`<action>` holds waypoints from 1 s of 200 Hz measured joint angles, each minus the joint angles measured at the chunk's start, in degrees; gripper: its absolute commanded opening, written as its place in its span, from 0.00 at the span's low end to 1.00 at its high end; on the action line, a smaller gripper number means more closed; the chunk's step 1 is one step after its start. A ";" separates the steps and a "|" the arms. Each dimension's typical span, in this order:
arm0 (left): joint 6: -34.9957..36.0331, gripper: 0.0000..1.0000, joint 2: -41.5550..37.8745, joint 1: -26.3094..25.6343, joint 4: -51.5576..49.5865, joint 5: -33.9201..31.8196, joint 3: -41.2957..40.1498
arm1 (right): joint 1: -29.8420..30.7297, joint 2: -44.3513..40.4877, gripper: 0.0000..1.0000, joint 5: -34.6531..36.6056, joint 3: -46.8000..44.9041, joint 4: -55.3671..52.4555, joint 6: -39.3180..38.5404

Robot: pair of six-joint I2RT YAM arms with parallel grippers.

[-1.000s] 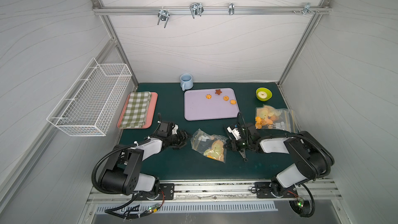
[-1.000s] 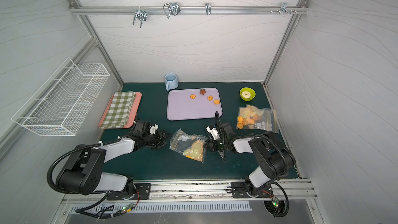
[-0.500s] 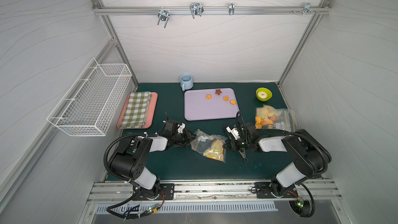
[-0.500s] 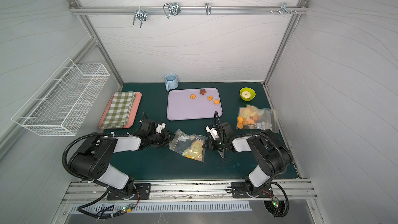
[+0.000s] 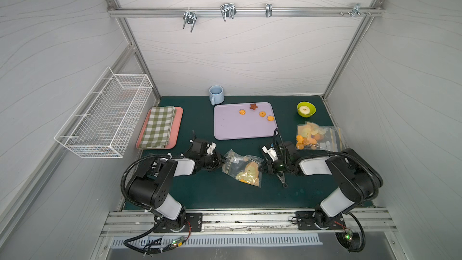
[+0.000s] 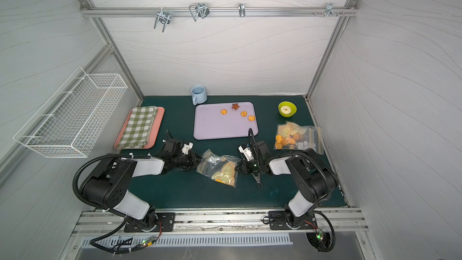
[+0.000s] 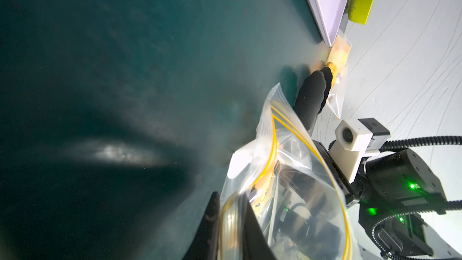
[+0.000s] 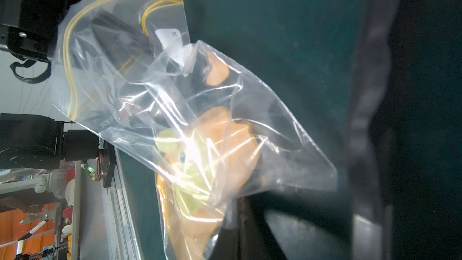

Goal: Put the cookies into a resealable bag to prevent moisture
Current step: Pick up the ziploc bag from the center of the board.

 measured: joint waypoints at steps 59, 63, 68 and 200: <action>2.91 0.00 -8.31 -0.26 -7.30 -2.45 0.22 | 0.00 0.63 0.00 -0.02 0.68 0.26 0.00; 3.30 0.00 -9.33 -0.33 -8.33 -2.69 0.37 | 0.00 0.63 0.00 -0.02 0.70 0.26 0.00; 3.72 0.00 -10.40 -0.37 -9.49 -3.02 0.59 | 0.00 0.63 0.00 -0.02 0.70 0.24 0.00; 19.12 0.00 -29.20 -1.86 -54.42 -29.57 30.80 | 0.07 -29.90 0.82 12.39 2.97 -7.85 2.84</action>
